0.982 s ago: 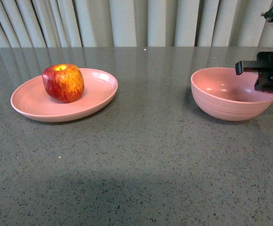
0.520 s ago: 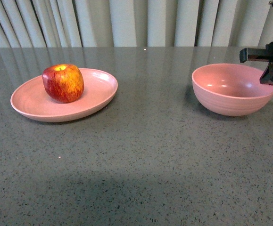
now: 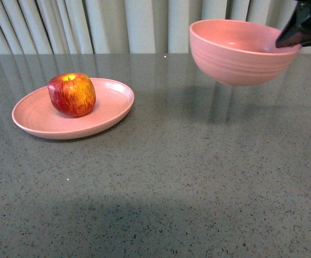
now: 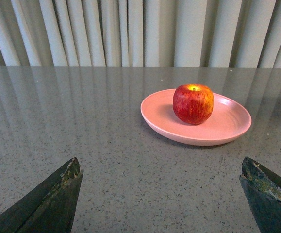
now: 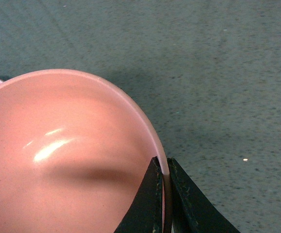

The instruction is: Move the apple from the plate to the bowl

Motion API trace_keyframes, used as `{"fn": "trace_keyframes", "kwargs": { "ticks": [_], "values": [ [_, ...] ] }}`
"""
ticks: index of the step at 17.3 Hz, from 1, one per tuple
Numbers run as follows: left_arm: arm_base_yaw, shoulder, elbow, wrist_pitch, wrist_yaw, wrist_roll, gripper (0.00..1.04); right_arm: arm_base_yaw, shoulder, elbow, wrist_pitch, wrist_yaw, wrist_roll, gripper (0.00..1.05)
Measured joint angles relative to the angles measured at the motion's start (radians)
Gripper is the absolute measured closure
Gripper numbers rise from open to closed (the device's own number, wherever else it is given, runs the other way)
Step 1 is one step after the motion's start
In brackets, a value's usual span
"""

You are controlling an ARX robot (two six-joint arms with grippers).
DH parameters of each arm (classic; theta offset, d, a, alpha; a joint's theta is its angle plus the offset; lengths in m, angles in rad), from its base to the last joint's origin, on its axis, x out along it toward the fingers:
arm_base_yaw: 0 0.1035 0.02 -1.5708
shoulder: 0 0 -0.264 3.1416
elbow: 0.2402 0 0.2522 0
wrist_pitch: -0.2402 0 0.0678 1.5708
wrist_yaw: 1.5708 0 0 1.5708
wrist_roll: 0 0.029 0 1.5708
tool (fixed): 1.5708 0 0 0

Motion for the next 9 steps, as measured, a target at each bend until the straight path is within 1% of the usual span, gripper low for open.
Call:
{"fn": "trace_keyframes", "kwargs": {
  "ticks": [1,2,5,9],
  "values": [
    [0.0,0.0,0.0,0.0,0.0,0.0,0.07,0.105,0.045,0.031,0.008,0.018,0.019,1.02],
    [0.0,0.0,0.0,0.0,0.0,0.0,0.07,0.143,0.079,0.043,0.007,0.034,0.027,1.02],
    [0.0,0.0,0.0,0.0,0.0,0.0,0.07,0.179,0.133,0.076,0.004,0.055,0.04,1.02],
    [0.0,0.0,0.0,0.0,0.0,0.0,0.07,0.196,0.203,0.134,0.003,0.08,0.05,1.02]
  ]
}}
